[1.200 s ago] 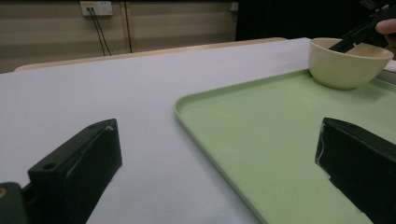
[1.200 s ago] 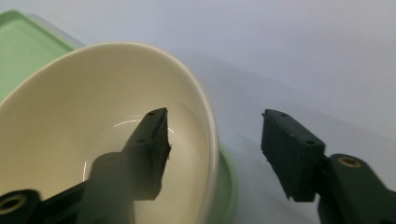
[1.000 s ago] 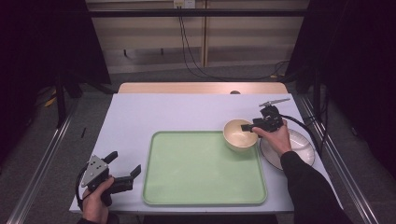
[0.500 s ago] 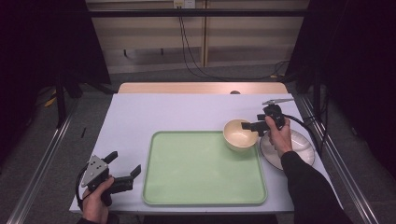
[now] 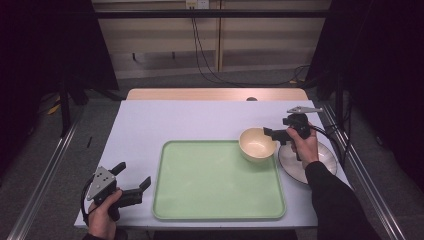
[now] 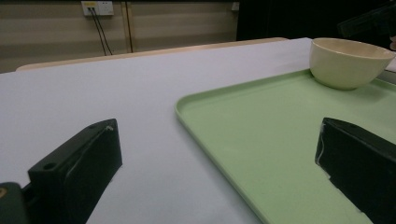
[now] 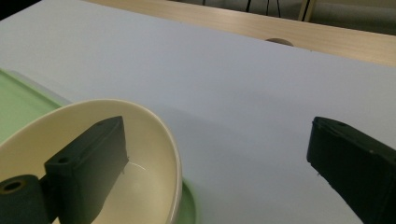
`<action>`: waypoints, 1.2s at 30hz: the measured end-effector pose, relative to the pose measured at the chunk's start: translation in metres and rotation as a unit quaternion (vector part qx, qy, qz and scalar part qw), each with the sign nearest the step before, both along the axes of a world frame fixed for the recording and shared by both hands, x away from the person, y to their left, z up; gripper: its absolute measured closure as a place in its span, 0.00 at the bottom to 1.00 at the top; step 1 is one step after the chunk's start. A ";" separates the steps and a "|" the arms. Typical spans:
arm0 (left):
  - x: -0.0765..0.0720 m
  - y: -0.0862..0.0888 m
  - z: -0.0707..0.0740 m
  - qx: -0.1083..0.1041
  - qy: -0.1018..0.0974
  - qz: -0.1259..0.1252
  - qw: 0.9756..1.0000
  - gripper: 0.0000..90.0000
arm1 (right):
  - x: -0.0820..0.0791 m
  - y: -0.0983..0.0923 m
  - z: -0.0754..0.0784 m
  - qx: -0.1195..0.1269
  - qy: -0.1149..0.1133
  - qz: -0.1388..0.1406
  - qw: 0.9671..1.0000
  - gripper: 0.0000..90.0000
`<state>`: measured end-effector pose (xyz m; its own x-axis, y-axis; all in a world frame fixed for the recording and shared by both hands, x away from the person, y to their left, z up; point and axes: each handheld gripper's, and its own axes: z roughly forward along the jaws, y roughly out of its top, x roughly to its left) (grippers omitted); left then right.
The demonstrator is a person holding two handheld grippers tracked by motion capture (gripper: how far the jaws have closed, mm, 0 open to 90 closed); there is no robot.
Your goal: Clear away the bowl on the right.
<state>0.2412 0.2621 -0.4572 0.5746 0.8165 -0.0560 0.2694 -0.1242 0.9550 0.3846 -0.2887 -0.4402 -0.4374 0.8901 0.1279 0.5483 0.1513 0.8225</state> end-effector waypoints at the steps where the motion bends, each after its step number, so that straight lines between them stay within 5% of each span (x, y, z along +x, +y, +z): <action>1: 0.000 0.000 0.000 0.000 0.000 0.002 1.000 0.01 | -0.001 -0.001 0.001 0.004 -0.002 -0.001 1.000 0.05; 13: 0.000 0.000 0.000 -0.001 0.000 0.004 1.000 0.00 | -0.019 -0.021 0.011 0.041 -0.005 0.006 0.999 0.02; 26: 0.001 -0.001 0.000 0.000 0.000 0.004 1.000 0.01 | -0.042 -0.031 0.014 0.025 -0.039 -0.020 0.999 0.03; 36: 0.001 -0.001 0.000 -0.002 0.001 0.004 1.000 0.01 | -0.062 -0.039 0.015 0.028 -0.035 -0.027 0.999 0.03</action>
